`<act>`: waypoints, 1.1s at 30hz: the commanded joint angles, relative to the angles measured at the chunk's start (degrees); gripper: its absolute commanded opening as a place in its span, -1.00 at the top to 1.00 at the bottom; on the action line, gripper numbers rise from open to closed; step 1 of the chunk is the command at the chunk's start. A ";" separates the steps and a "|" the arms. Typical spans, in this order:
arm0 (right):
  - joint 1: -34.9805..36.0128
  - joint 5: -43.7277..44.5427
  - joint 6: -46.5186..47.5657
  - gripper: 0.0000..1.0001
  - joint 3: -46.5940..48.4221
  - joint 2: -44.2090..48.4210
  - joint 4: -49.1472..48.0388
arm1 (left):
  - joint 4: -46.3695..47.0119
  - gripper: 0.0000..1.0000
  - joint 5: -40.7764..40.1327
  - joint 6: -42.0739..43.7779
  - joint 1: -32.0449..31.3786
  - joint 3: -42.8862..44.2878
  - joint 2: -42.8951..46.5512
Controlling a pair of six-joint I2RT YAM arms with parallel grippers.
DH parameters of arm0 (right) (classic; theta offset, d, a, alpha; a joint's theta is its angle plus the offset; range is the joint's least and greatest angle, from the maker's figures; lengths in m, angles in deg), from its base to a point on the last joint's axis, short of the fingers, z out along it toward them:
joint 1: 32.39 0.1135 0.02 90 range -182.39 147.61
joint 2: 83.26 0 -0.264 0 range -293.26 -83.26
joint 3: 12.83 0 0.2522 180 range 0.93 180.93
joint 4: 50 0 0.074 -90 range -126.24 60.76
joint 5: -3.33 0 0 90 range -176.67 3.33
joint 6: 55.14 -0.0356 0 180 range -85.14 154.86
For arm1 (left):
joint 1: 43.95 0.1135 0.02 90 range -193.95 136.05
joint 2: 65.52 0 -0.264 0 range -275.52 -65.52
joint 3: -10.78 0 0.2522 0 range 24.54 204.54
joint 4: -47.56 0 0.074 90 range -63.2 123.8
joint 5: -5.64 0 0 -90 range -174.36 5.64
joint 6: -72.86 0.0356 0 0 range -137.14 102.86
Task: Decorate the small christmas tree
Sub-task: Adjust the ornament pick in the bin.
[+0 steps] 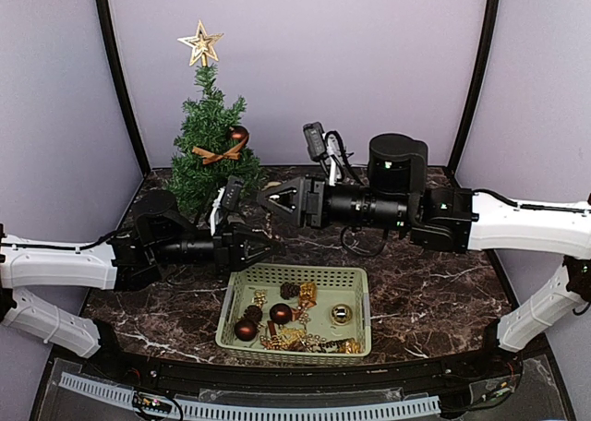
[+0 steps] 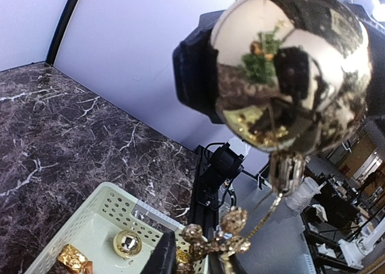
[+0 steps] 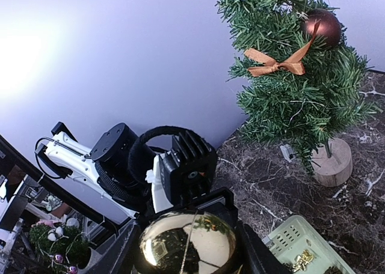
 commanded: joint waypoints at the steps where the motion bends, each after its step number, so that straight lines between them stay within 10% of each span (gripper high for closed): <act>1: 0.34 -0.15 -0.73 0.09 -1.03 1.48 -3.53 | 1.40 0.71 -0.55 -0.24 -0.31 0.51 1.29; 24: 3.13 -2.55 1.38 0.10 -1.25 1.13 -5.26 | -2.27 0.93 -8.29 -10.36 -0.39 -1.46 0.67; 33: 3.04 5.38 1.24 0.11 -3.42 3.20 -3.25 | -13.82 0.57 -6.14 -3.78 -2.48 -6.82 2.79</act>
